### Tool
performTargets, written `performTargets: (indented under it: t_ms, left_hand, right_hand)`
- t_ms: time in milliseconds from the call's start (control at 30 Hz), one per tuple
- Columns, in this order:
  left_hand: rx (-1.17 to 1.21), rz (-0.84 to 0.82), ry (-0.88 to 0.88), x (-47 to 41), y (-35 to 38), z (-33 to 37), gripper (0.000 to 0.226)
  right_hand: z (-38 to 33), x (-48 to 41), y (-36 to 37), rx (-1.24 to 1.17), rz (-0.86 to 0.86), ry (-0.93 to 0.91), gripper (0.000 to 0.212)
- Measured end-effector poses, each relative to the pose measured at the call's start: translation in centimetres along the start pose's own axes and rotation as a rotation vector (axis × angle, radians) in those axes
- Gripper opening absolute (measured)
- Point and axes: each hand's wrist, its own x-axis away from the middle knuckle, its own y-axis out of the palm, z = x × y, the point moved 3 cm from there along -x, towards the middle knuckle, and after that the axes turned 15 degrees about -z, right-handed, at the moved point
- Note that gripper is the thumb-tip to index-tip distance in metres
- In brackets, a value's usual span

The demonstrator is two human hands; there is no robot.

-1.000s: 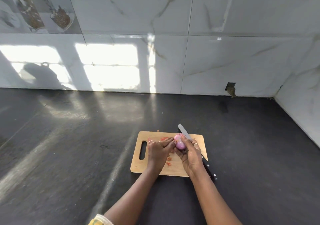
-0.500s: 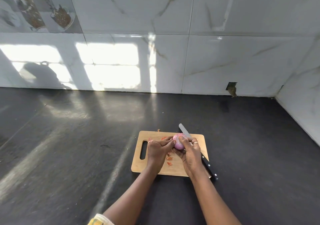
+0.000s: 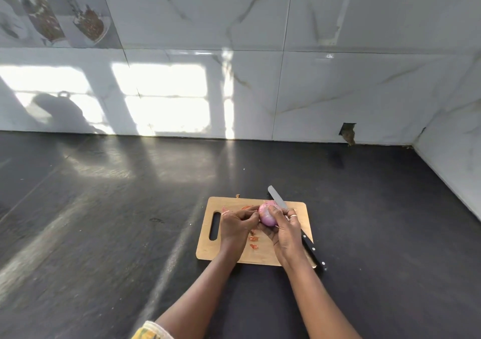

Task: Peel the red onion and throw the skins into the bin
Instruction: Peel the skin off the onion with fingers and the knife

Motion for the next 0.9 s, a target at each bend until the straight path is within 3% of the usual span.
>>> performTargets:
  t_ms: [467,700,900]
  left_hand:
    - [0.171,-0.019,-0.123,-0.67,0.46,-1.00,0.016]
    - [0.175,0.028,-0.083,-0.47,0.33,-0.85,0.016]
    - [0.255,-0.033,-0.072,-0.66,0.54,-1.04,0.010]
  right_hand:
    - [-0.46,0.06,0.31,0.088,-0.001,-0.042,0.018]
    - [-0.51,-0.04,0.46,0.106,-0.013,-0.052,0.017]
    - [-0.59,-0.12,0.27,0.095,0.019,-0.044,0.018]
